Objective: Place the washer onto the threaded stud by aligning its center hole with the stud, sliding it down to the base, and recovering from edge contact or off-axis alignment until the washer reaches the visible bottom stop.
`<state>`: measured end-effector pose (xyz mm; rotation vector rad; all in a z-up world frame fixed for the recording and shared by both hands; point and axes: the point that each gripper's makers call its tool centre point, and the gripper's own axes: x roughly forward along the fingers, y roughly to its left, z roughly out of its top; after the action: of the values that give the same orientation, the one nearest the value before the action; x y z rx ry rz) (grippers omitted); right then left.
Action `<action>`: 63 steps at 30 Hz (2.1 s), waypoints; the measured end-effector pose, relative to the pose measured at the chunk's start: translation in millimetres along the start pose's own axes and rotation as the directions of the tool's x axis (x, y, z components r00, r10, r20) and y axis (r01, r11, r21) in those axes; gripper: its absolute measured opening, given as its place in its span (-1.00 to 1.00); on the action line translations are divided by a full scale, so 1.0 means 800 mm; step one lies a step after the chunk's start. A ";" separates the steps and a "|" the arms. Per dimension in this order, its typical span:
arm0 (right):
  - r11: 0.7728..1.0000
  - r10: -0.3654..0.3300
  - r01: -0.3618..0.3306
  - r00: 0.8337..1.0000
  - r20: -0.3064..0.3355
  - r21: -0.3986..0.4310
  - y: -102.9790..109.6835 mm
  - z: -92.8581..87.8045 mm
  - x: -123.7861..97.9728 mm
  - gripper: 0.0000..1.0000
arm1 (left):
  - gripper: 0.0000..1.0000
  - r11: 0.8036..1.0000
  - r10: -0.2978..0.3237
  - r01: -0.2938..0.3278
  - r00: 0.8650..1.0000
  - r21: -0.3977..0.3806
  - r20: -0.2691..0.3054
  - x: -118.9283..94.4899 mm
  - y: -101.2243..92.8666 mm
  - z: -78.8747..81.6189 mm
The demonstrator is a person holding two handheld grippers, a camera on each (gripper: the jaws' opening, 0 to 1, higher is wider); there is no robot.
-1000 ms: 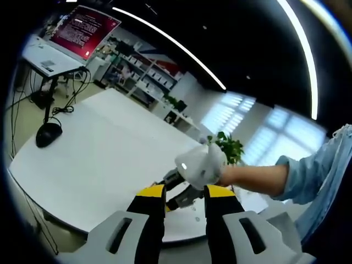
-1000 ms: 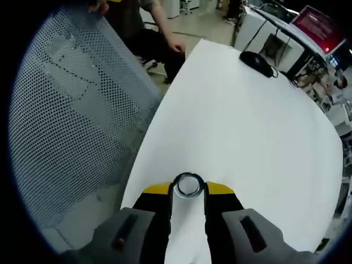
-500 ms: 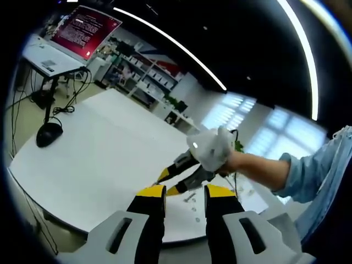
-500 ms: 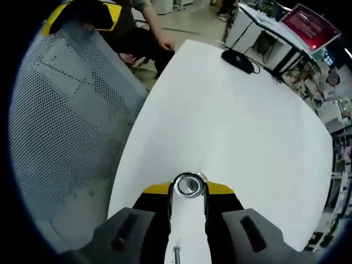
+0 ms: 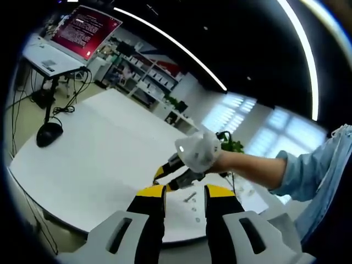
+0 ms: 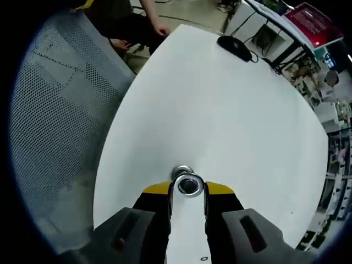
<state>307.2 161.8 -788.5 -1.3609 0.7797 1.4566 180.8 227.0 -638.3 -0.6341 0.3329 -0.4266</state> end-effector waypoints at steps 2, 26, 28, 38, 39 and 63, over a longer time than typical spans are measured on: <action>1.000 0.008 -0.008 1.000 -0.006 -0.005 0.000 -0.002 0.008 -0.56 | -0.49 1.000 0.001 -0.001 1.000 0.001 -0.001 0.000 0.000 0.000; 0.995 0.006 -0.009 0.999 0.037 0.102 0.007 -0.022 0.003 -0.27 | -0.48 1.000 -0.004 0.004 1.000 0.001 -0.001 0.001 0.000 0.000; 0.992 -0.017 0.010 0.998 0.057 0.125 0.009 -0.030 -0.017 -0.27 | -0.48 1.000 -0.008 0.009 1.000 -0.018 0.023 -0.001 0.000 0.005; 0.884 -0.167 0.008 0.940 0.299 0.467 0.046 -0.081 -0.151 -0.27 | -0.48 0.999 -0.029 0.031 0.998 0.042 -0.050 0.002 -0.006 -0.008; 0.872 -0.190 0.015 0.931 0.311 0.489 0.049 -0.088 -0.163 -0.27 | -0.48 0.999 -0.031 0.033 0.998 0.043 -0.051 0.002 -0.006 -0.008; 0.345 -0.680 -0.051 0.675 0.287 0.937 0.234 -0.180 -0.263 0.00 | -0.85 0.732 0.088 0.014 0.990 0.681 -0.115 -0.009 -0.052 0.014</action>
<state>167.6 -78.7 -637.6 -0.0468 0.5665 0.7582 167.8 206.1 -602.4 0.1344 0.2927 -0.5169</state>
